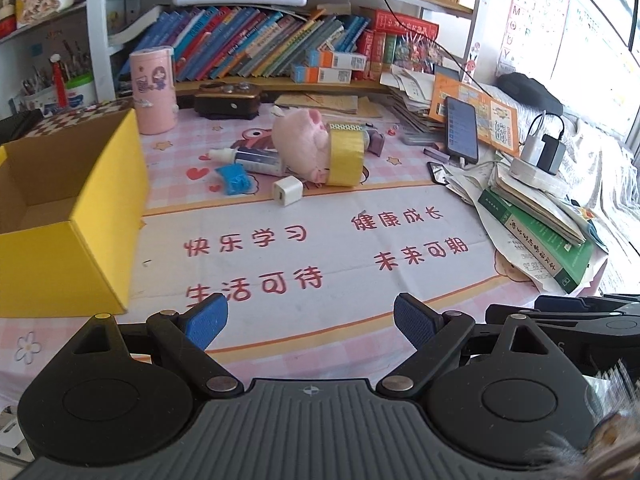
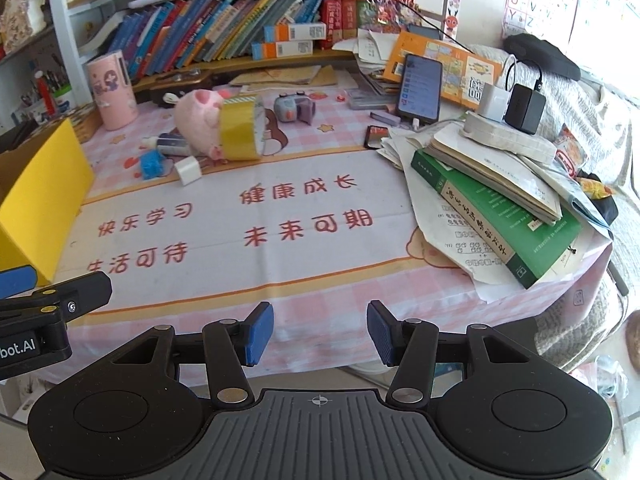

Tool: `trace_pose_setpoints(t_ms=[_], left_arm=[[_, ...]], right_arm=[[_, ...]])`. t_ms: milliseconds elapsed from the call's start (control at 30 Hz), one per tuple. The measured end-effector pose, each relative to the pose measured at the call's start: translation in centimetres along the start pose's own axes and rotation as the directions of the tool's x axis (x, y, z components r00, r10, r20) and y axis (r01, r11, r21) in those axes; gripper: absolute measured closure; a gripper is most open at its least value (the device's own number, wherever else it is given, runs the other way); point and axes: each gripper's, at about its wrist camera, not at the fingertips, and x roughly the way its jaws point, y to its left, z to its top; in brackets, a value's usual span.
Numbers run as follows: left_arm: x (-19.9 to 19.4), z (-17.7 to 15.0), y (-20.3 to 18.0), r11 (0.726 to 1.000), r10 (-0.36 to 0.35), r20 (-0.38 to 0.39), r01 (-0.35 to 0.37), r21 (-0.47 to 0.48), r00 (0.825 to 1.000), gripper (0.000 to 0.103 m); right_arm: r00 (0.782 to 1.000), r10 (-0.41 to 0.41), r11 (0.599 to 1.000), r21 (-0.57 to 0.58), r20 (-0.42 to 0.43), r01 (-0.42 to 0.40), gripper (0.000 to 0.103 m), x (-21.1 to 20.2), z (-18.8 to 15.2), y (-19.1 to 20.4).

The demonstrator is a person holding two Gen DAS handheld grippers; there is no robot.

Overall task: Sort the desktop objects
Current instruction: 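Reach the left tool to the white charger plug and close on it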

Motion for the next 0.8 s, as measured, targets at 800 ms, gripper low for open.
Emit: trace_pose_setpoints(t_ms=[800], left_arm=[[10.4, 7.1, -2.2, 0.974, 0.212, -0.010, -0.212, -0.084, 0.977, 0.020]], right_arm=[[0.991, 0.131, 0.984, -0.115, -0.026, -0.133, 0.045, 8.4, 9.0, -3.1]])
